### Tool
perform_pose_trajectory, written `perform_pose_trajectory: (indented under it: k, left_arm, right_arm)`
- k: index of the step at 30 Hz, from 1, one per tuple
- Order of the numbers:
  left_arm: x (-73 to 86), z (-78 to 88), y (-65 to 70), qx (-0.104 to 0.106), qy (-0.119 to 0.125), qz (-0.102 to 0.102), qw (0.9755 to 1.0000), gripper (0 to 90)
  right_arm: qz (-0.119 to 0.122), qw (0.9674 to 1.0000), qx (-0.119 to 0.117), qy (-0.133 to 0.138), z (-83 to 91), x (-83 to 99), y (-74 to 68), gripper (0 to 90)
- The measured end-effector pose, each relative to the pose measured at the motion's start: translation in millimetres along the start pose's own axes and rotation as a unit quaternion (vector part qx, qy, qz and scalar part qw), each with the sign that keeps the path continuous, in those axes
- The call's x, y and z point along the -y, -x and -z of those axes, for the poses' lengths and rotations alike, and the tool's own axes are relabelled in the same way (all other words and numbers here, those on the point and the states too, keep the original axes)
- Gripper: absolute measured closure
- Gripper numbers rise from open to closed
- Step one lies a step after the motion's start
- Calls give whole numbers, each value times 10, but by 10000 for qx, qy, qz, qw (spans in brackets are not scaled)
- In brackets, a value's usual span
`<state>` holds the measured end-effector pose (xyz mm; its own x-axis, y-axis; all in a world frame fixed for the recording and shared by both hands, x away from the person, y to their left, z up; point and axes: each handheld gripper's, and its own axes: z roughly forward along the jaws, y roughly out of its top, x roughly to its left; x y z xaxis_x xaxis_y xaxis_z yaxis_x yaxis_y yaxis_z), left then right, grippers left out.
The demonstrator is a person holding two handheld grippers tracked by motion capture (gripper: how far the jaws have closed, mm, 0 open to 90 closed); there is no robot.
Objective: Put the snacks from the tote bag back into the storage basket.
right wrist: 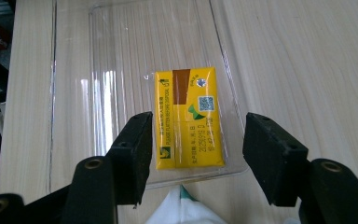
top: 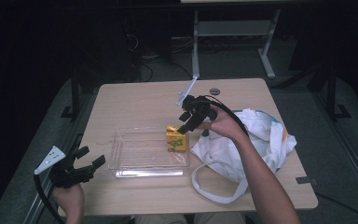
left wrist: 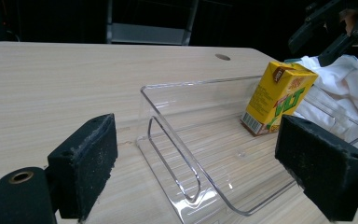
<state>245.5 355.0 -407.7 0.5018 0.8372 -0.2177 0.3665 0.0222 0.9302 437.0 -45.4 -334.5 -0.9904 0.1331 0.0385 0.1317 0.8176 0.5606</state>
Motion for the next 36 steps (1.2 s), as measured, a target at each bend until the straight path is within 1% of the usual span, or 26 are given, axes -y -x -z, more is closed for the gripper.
perform_pose_trajectory:
  k: [8, 12, 16, 17, 20, 25, 33, 36]
  left_arm:
    - [1, -3, 3, -4, -4, 2, 10000, 125]
    - [1, 0, 4, -7, -4, 1, 10000, 125]
    - [2, 0, 5, -12, -2, 3, 10000, 125]
    - [1, -3, 7, -8, -4, -1, 10000, 125]
    - [0, -7, 12, 4, -17, -14, 10000, 125]
    - [2, -4, 9, -9, -6, 2, 10000, 125]
    - [0, -8, 12, -1, -21, -29, 10000, 125]
    - [2, 1, 7, -19, -1, 0, 10000, 125]
  right_arm:
    - [-113, 9999, 27, 38, 61, 73, 3, 419]
    - [-155, 9998, 75, 94, 103, 113, 6, 420]
    - [-216, 9996, 69, 150, 136, 155, 0, 420]
    - [-194, 9996, 95, 157, 145, 166, 1, 420]
    - [-258, 9996, 111, 82, 159, 193, 0, 417]
    - [-333, 9992, 122, 179, 195, 263, -3, 418]
    - [-454, 9986, 201, 200, 263, 381, -8, 423]
    - [-486, 9983, 231, 206, 285, 413, -12, 423]
